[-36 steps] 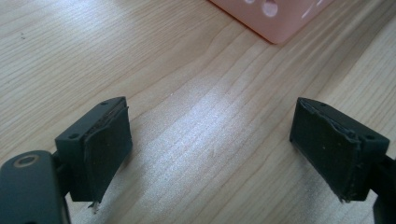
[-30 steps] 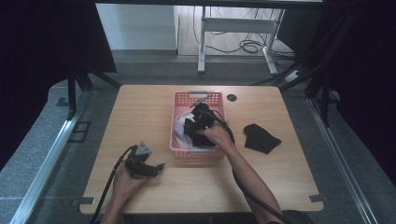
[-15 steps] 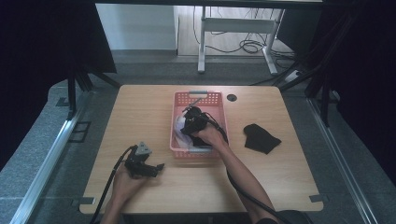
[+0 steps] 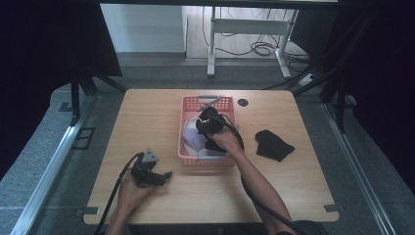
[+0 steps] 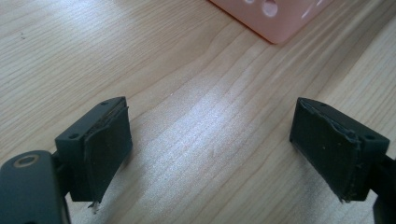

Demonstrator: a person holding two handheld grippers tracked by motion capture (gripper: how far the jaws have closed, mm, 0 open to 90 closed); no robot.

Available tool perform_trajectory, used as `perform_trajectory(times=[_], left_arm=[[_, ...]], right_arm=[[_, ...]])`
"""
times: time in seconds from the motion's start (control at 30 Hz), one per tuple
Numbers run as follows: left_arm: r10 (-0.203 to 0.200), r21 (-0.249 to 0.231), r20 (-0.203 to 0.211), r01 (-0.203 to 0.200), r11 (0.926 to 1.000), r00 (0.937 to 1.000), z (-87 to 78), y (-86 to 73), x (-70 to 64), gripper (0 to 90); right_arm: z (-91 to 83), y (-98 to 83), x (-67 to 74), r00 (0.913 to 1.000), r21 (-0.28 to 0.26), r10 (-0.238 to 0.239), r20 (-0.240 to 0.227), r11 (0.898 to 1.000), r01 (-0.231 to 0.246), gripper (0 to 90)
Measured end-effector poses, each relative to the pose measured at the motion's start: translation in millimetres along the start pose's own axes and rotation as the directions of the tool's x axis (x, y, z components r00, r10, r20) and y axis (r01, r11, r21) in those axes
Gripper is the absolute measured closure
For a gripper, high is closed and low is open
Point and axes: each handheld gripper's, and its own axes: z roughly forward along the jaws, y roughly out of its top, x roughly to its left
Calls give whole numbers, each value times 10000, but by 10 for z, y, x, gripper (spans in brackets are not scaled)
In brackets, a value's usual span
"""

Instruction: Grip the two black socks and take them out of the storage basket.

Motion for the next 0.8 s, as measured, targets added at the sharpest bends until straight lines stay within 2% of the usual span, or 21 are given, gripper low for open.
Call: perform_trajectory(times=[0.1, 0.23, 0.27, 0.3, 0.57, 0.8], left_arm=[[-12, -8, 13, 12, 10000, 10000, 0, 0, -1, 125], [-26, -30, 8, 26, 10000, 10000, 2, -1, -2, 125], [1, -10, 1, -1, 10000, 10000, 1, 0, 0, 126], [-2, -9, 3, 2, 10000, 10000, 1, 0, 0, 126], [33, -19, -26, -33, 10000, 10000, 1, 1, 3, 125], [44, -11, -16, -44, 10000, 10000, 0, 1, 4, 125]], right_arm=[[-139, 23, -12, 9997, -360, 29, -225, 9993, -37, 805], [-352, 77, -14, 9997, -778, -4, -240, 9970, -15, 805], [-458, 105, -14, 9995, -1007, -6, -316, 9949, -25, 804], [-458, 105, -14, 9995, -1007, -6, -316, 9949, -25, 804], [-825, 195, 3, 9994, -1678, -79, -325, 9858, 23, 809], [-1010, 249, 12, 9995, -2007, -99, -302, 9796, 36, 809]])
